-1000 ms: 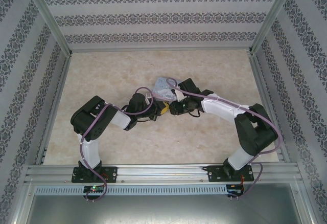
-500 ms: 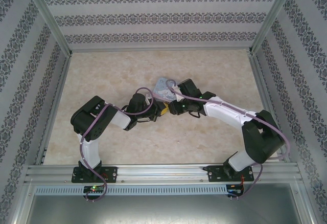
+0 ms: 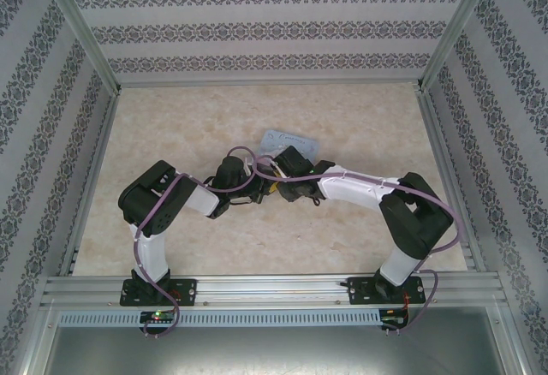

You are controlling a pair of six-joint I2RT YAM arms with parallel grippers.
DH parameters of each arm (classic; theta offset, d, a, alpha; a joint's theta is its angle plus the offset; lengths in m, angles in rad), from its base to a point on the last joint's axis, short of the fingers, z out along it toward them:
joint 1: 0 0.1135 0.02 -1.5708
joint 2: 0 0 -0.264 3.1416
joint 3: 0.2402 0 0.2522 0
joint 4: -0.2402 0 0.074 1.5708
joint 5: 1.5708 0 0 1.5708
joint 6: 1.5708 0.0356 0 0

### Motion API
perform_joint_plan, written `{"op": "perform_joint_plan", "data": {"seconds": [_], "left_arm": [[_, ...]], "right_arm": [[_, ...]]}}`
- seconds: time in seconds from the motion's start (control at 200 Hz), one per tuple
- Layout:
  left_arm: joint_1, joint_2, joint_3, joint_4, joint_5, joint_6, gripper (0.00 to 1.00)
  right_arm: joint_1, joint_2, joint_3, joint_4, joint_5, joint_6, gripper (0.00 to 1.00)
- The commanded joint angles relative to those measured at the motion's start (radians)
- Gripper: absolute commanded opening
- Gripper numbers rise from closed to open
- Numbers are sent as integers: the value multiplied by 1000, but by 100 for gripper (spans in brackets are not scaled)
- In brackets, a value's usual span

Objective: Unlock the padlock with the key

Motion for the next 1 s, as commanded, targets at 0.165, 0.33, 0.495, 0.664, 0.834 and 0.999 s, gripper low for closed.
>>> {"op": "perform_joint_plan", "data": {"seconds": [0.165,0.33,0.495,0.664,0.834,0.999], "left_arm": [[-6,-26,0,-6,35,28,0],[-5,-26,-1,-4,41,27,0],[-6,-28,-9,0,45,26,0],[-6,-29,-17,4,38,22,0],[-5,-25,-15,2,26,23,0],[-5,-17,-12,-2,20,29,0]], "right_arm": [[8,48,61,39,102,-11,28],[5,85,95,55,103,1,19],[-13,86,110,72,61,33,5],[-51,40,93,72,-26,69,0],[-111,-57,28,70,-248,127,29],[-143,-167,-69,94,-321,217,52]]}}
